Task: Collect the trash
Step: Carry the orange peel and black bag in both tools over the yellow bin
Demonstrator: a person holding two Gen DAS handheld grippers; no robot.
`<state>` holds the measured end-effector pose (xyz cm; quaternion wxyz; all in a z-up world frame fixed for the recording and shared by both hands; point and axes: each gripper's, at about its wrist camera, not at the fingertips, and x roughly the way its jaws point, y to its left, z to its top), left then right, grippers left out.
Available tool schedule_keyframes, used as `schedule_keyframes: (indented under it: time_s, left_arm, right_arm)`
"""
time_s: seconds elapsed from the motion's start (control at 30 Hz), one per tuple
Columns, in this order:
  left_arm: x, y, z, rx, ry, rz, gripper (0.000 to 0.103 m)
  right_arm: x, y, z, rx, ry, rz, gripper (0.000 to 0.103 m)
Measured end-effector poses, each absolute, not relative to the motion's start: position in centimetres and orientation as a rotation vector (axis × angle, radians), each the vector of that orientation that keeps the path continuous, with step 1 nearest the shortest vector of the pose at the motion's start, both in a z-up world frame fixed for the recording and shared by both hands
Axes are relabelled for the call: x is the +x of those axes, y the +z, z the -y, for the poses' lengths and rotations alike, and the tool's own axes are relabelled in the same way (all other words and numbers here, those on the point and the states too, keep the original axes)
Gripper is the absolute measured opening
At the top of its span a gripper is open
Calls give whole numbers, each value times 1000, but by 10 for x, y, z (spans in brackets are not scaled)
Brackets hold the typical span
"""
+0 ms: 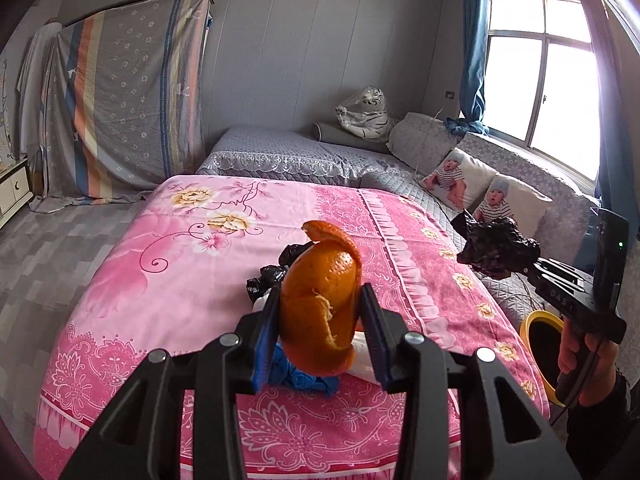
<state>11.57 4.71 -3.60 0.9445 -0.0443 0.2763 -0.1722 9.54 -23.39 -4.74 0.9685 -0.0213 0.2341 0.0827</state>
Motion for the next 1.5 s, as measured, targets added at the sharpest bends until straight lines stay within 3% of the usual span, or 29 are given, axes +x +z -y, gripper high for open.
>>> schedule_keyframes:
  time_s: [0.5, 1.5]
  left_arm:
    - [119, -15, 17, -49, -463, -537, 37]
    - [107, 13, 221, 117, -806, -475, 37]
  right_arm:
    - [53, -44, 278, 63, 85, -440, 6]
    - [-20, -48, 404, 177, -286, -369, 6]
